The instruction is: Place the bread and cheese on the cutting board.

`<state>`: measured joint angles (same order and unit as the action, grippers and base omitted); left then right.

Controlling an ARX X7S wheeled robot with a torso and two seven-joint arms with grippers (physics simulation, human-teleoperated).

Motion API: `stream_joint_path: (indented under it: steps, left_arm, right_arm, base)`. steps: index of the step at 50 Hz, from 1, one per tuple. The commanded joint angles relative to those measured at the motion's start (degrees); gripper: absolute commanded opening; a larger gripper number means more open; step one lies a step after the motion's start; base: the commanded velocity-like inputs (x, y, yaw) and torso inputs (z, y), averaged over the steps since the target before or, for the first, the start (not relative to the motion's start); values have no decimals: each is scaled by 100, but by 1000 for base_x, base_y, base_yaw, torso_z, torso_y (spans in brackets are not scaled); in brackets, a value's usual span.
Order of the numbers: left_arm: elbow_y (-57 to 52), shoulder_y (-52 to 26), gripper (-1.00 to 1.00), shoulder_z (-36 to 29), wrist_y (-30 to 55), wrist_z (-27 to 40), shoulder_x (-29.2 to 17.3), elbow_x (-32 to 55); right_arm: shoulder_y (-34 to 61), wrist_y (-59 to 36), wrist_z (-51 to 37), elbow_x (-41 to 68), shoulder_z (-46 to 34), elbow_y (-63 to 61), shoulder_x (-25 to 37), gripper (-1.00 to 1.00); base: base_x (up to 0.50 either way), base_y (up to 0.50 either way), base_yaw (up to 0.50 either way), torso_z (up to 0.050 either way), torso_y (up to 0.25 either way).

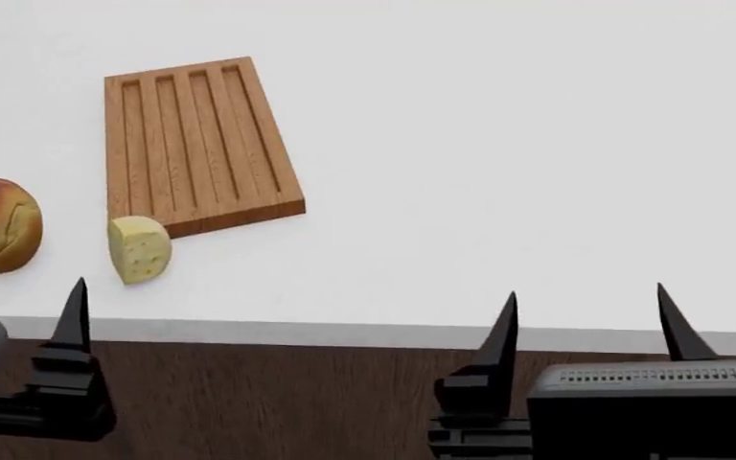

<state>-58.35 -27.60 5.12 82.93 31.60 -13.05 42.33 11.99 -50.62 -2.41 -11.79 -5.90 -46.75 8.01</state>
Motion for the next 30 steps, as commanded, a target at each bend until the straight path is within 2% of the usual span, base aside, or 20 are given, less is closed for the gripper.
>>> stream_joint_path:
  steps: [1,7,9,14,17,24,30]
  left_arm:
    - [-20,-90,100,161,-241,280,-99,481]
    - [40,320,100,-246,-1355,-128,-417,63]
    - [81,384,100,-139,-1428,-145,-420,127]
    - [201,549,100,-415,-1900,-396,-647,-134]
    - [363,508,100,-43,-1570,-30,-395,70]
    - [236,227,100,145,-916,305,-216,606]
    - [232,188,100,150,-806,411,-230,739]
  right_arm:
    - [144,-446,90,-138,-120,-294,32,100]
    - [166,-511,86,-158,-187,-374,82,100]
    - [189,-553,90,-167,-195,-411,100,100]
    - [213,-608,71,-206,-238,-476,146,100]
    - [205,-571,50,-196,-223,-474,146,100]
    - [172,-458,-4,-225,-297,-453,211,100]
    - [175,-460,-19,-227,-346,-484,225,100]
  base:
    - [0,0,0,0,0]
    - [0,0,0,0,0]
    - [0,0,0,35,0]
    - [0,0,0,50,0]
    - [0,0,0,33,0]
    - [0,0,0,0,0]
    - [0,0,0,0,0]
